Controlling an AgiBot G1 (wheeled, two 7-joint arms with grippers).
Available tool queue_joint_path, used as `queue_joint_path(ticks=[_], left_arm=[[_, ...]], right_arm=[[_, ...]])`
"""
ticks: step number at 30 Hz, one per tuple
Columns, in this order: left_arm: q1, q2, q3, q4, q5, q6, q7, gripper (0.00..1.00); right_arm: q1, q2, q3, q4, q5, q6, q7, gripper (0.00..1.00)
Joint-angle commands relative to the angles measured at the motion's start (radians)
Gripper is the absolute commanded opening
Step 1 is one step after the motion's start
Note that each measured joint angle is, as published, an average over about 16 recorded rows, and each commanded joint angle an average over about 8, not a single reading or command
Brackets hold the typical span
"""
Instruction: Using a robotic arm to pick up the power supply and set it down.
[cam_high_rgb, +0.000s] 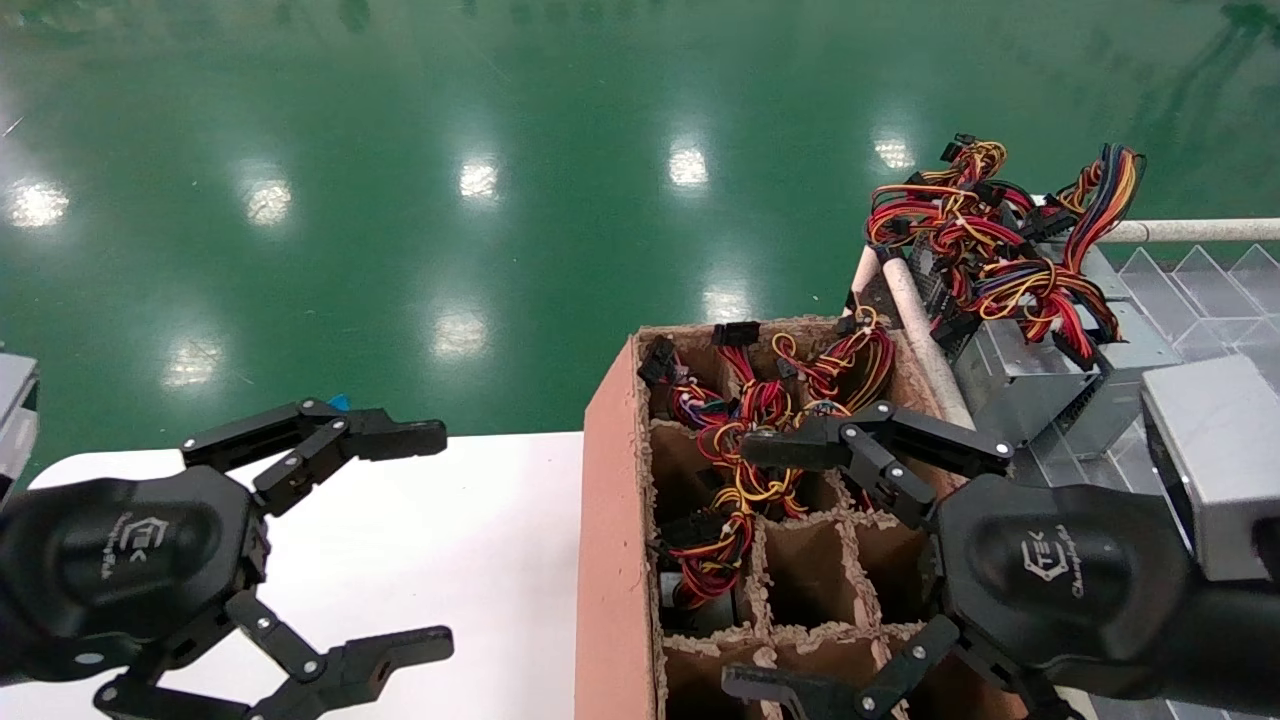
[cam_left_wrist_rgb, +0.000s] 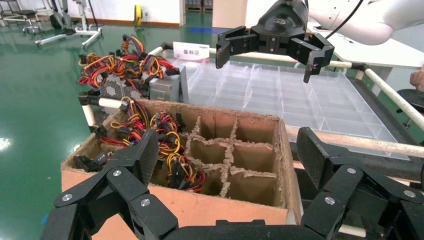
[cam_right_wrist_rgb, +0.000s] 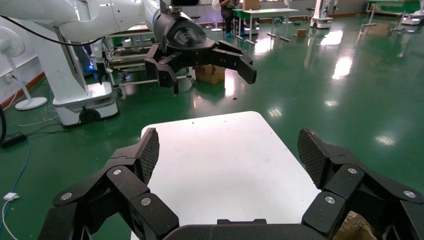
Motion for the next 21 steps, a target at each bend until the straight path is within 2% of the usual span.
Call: queue_joint_path(ticks=[1, 21], left_arm=[[0.000, 0.000, 0.000, 0.000, 0.000, 0.000, 0.000, 1.00], [0.000, 0.000, 0.000, 0.000, 0.000, 0.000, 0.000, 1.00]], right_arm=[[0.000, 0.000, 0.000, 0.000, 0.000, 0.000, 0.000, 1.00], [0.000, 0.000, 0.000, 0.000, 0.000, 0.000, 0.000, 1.00]])
